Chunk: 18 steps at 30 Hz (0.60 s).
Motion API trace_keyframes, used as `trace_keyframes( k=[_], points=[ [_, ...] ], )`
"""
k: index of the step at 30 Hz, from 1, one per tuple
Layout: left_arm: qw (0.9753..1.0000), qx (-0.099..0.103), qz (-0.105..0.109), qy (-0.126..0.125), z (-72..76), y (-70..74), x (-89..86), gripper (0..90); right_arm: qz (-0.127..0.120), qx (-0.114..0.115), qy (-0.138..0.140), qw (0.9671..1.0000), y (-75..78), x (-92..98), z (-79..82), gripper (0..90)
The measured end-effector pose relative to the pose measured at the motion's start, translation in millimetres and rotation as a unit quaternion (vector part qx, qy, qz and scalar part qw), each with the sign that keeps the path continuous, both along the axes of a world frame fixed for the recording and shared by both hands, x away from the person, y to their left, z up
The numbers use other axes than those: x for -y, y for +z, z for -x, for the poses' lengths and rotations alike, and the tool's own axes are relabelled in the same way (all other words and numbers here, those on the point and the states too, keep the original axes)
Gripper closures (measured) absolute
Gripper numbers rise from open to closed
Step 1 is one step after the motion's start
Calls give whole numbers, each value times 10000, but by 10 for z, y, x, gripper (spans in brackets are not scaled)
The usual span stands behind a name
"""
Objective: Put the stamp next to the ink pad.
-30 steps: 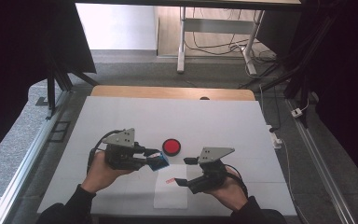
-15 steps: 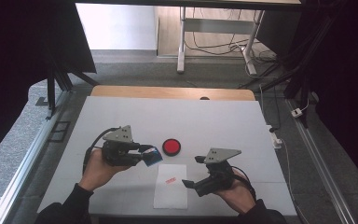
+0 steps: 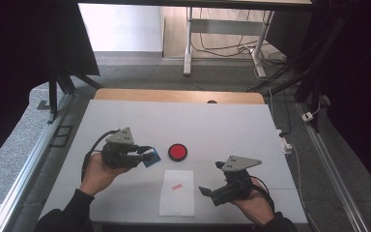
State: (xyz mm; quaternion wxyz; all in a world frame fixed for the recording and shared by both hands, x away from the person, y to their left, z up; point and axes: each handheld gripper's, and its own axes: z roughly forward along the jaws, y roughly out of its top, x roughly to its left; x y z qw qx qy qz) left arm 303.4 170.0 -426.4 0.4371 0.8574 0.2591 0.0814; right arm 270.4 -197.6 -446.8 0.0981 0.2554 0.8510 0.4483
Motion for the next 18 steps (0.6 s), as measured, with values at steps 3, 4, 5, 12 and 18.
trace_keyframes(
  k=[3, 4, 5, 12, 18],
  points=[
    [10000, -12, -5, 78, -16, -15, -28, 697, 71, 46, -204, 9998, -10, 85, 18, 0],
    [9999, -5, -20, 114, -24, -22, -40, 697, 98, 44, -268, 9996, -15, 124, 23, 0],
    [9999, -16, -22, 137, -30, -28, -48, 696, 115, 53, -370, 9992, -23, 173, 30, 0],
    [9995, -53, -71, 300, -65, -65, -104, 696, 213, 38, -804, 9965, -67, 400, 74, 0],
    [9990, -78, -124, 429, -94, -100, -147, 697, 384, 36, -1058, 9936, -100, 534, 131, 0]
  ],
)
